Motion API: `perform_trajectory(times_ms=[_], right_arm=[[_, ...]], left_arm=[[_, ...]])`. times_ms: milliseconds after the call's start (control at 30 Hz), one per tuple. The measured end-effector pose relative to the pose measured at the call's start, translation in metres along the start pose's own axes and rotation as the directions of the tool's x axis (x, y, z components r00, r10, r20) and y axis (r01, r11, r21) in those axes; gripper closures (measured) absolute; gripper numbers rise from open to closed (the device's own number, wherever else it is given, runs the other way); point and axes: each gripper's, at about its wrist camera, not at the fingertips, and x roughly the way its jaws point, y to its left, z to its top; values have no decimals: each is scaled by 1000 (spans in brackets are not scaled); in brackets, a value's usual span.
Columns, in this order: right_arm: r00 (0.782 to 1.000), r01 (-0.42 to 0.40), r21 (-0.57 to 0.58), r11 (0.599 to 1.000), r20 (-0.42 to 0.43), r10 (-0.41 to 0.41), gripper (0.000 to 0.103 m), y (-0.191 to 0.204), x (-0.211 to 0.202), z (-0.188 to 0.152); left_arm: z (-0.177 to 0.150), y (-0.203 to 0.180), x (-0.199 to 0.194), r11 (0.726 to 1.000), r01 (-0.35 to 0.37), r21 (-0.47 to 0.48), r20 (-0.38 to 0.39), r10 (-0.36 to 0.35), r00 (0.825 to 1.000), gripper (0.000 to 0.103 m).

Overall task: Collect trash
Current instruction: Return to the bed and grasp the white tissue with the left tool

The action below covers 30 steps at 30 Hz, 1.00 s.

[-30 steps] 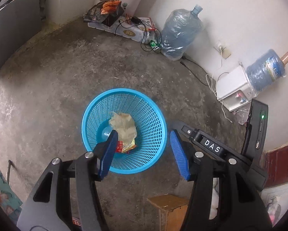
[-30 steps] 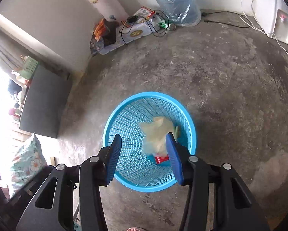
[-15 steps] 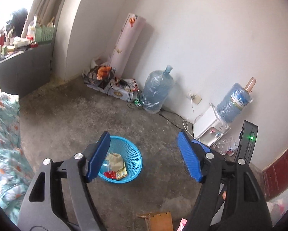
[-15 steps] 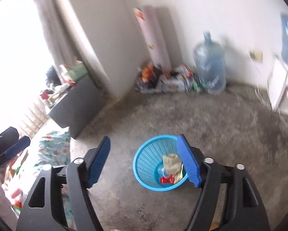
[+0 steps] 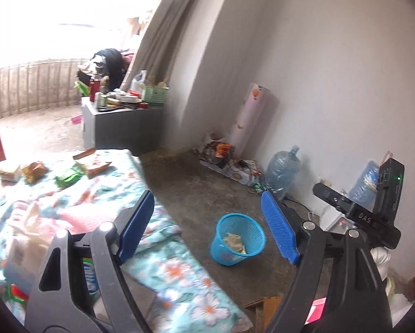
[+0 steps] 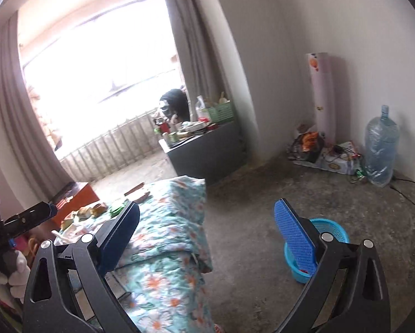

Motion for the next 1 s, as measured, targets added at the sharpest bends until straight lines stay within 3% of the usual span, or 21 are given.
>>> perform_trajectory(times_ms=[167,267,400,633,833,1000], right_arm=[[988,-138,-98,986,-79,131,8,74,29,-14],[972,-203,-135,970,-147,183,10,113,50,-26],[952,-254,-226,941,-230,202,19,164,79,-46],[904,-373,-384,845,-354,238,35,229,120,-84],[880,-417,-482,771,-425,211,52,249,144,-105],[860,-455,-561,691,-477,179,57,258,166,-121]], left_arm=[[-8,92,-55,975,-181,-133,44,188,981,28],[-19,136,-75,952,-216,-217,35,228,973,28],[-30,168,-76,941,-196,-276,-7,201,979,28],[-43,187,-55,955,-164,-246,-50,156,986,29],[-43,189,-34,971,-165,-172,-97,150,984,42],[-42,196,-19,976,-168,-141,-135,149,980,53]])
